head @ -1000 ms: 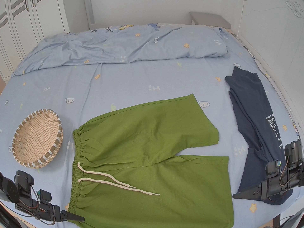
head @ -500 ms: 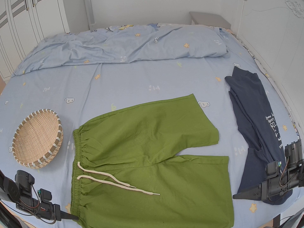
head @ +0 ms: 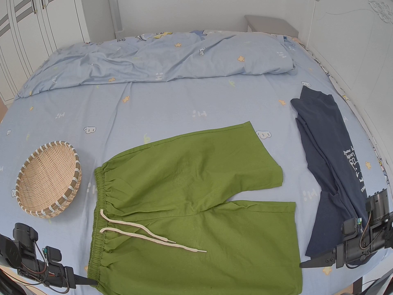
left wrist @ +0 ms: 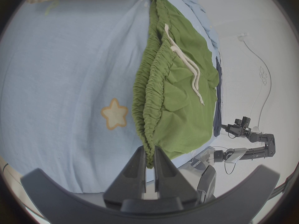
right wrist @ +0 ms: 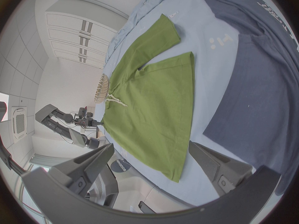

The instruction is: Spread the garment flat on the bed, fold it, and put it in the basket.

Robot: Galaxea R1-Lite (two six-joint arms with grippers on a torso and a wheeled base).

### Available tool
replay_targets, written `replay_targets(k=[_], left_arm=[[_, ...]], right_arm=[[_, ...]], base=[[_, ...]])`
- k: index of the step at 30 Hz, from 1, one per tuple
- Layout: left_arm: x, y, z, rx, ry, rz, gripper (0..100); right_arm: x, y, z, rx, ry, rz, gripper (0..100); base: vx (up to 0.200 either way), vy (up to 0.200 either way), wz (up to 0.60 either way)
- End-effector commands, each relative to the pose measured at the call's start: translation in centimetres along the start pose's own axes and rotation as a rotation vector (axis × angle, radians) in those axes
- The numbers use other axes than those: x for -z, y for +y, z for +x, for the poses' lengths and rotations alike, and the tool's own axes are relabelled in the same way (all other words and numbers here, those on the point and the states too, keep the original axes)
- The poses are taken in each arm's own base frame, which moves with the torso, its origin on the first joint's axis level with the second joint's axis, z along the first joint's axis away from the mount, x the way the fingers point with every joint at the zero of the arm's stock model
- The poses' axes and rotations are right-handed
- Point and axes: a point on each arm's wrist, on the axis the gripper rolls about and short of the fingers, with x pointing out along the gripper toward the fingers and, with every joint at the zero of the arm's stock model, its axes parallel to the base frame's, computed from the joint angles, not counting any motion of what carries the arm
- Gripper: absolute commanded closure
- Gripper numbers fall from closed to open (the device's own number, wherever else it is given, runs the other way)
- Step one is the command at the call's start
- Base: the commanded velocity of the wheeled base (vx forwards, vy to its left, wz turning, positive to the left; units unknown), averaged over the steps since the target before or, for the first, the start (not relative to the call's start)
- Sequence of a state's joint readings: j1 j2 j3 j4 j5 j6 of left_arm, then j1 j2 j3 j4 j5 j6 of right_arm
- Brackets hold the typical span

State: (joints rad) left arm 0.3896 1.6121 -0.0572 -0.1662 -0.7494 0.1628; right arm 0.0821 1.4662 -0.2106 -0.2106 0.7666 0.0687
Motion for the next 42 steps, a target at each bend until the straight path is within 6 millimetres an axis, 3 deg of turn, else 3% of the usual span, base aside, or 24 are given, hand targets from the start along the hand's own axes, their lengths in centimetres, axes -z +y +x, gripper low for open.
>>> replay_targets(k=[1, 5, 13, 21, 42], left_arm=[[-0.1, 0.0, -0.7, -0.019, -0.062, 0.010, 100], [-0.1, 0.0, -0.7, -0.020, -0.068, 0.010, 100], [0.0, -0.1, -0.6, -0.014, -0.060, 0.020, 100], [-0.1, -0.2, -0.6, -0.012, -0.056, 0.018, 100], [0.0, -0.2, -0.6, -0.012, -0.055, 0.017, 100]], right_arm=[[1.3, 0.0, 0.9, -0.010, 0.086, 0.012, 0], [2.3, -0.5, 1.4, -0.007, 0.147, 0.049, 0], [2.7, -1.1, 2.7, -0.014, 0.212, 0.061, 0], [4.9, -1.4, 4.6, 0.054, 0.316, -0.007, 0], [4.7, -1.0, 5.6, 0.042, 0.352, -0.053, 0]], base=[[0.000, 0.000, 0.00], [0.000, 0.000, 0.00], [0.000, 0.000, 0.00], [0.000, 0.000, 0.00], [0.000, 0.000, 0.00]])
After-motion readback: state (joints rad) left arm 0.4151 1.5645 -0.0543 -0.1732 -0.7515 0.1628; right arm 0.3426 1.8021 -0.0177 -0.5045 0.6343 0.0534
